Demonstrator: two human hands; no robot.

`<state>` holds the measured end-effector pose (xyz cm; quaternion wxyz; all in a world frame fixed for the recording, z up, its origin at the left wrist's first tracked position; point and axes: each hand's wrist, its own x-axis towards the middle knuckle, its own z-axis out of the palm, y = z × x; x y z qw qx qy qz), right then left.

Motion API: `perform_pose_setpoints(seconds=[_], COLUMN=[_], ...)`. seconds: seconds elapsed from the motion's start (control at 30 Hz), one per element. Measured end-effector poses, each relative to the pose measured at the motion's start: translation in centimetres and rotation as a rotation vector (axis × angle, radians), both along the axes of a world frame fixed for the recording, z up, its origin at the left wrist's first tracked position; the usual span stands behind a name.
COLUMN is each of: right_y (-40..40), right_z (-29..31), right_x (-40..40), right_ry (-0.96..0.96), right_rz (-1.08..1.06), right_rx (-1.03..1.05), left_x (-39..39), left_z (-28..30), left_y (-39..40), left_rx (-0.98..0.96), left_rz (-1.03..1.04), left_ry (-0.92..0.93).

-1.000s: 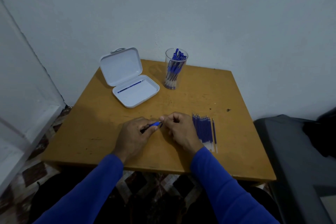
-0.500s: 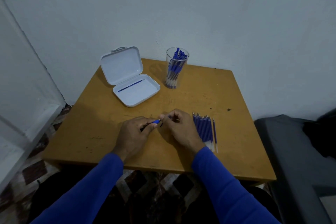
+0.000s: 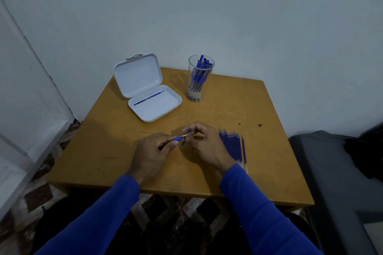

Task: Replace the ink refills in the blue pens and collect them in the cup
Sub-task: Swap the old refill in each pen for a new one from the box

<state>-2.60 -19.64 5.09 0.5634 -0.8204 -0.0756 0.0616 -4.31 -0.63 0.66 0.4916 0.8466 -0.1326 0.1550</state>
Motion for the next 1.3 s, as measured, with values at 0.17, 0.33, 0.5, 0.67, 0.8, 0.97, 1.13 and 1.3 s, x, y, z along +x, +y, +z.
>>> perform_pose_setpoints(seconds=[0.17,0.33,0.5,0.67,0.8,0.97,1.13,1.3], right_y=[0.3,-0.2,0.3,0.1,0.2,0.3,0.1,-0.6], right_z=[0.2,0.4,0.3,0.4,0.7,0.4,0.2,0.3], right_x=[0.0,0.0,-0.1,0.1,0.0,-0.1,0.1,0.3], right_ry=[0.007,0.003,0.016,-0.005,0.025,0.004,0.012,0.010], right_rz=[-0.090,0.048,-0.065,-0.019,-0.054,-0.065,-0.197,-0.317], right_rx=[-0.058,0.004,-0.085,-0.076,-0.062,-0.092,0.097,0.049], left_x=[0.0,0.0,0.0,0.0,0.0,0.1,0.0,0.0], left_z=[0.1,0.3,0.1,0.1,0.0,-0.1,0.1,0.2], left_y=[-0.1,0.0,0.0,-0.1,0.0,0.1,-0.1,-0.2], left_rx=[0.006,0.016,-0.011,-0.018,-0.014,-0.002,-0.022,-0.033], left_rz=[0.001,0.007,-0.001,-0.006,-0.002,-0.007,0.006,0.016], left_ry=[-0.001,0.011,0.025,0.022,0.021,0.027,0.030,0.041])
